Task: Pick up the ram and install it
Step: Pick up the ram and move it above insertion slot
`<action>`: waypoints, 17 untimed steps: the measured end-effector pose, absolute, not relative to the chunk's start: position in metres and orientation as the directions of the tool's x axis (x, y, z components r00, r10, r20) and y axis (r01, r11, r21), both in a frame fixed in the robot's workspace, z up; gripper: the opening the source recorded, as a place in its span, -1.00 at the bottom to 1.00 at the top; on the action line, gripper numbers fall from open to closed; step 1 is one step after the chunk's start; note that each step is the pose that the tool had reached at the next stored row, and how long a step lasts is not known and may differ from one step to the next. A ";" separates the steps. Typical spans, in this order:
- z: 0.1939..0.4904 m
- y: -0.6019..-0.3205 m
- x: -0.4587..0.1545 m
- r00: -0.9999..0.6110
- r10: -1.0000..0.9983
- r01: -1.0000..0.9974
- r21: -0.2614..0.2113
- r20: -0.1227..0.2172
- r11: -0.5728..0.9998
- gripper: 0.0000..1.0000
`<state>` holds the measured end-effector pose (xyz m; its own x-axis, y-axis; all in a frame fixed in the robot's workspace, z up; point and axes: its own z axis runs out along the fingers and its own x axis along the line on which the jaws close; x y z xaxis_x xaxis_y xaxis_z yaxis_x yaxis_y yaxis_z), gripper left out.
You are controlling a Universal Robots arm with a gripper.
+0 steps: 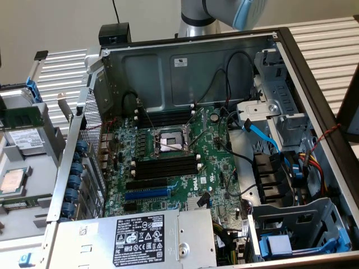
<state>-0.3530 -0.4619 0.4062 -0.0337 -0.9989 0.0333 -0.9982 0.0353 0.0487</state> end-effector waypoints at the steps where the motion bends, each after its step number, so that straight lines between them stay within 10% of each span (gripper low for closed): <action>1: 0.406 -0.462 -0.348 -0.034 -0.999 -0.998 0.049 0.033 0.035 -0.76; 17: 0.406 -0.461 -0.276 -0.034 -0.999 -0.998 0.049 0.033 0.035 -0.76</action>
